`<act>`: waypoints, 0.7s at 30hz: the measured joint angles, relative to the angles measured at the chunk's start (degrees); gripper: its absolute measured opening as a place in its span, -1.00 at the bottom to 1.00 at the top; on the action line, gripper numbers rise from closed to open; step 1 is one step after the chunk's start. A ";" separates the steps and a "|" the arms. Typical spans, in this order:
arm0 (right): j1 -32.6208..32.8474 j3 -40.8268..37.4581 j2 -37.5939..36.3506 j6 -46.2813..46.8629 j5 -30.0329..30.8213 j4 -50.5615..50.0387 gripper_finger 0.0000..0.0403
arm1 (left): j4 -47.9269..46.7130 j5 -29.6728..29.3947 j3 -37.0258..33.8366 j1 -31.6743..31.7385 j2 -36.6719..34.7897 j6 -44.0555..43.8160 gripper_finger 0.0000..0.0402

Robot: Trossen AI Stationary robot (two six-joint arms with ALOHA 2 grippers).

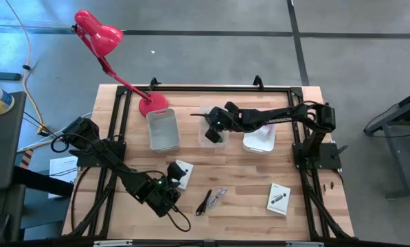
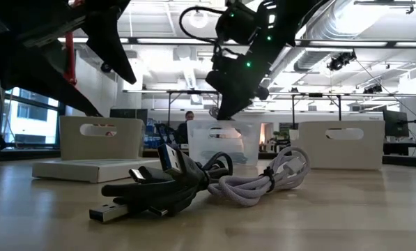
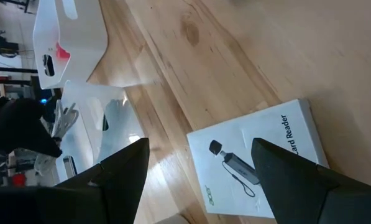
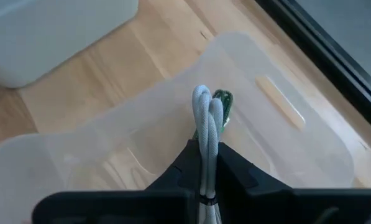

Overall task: Pick and place items into bin
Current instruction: Put the right white USB cable into the transparent bin, then put the white USB cable into the transparent bin

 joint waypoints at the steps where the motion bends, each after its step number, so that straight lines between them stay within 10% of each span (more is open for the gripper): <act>1: 0.00 -0.09 0.00 -0.20 -0.25 0.66 -0.90 | 0.03 0.00 0.00 0.00 0.00 0.00 0.35; 21: 3.39 -0.16 -3.37 -11.83 -5.73 1.72 -0.28 | 0.08 0.00 0.00 0.00 0.00 -0.20 0.35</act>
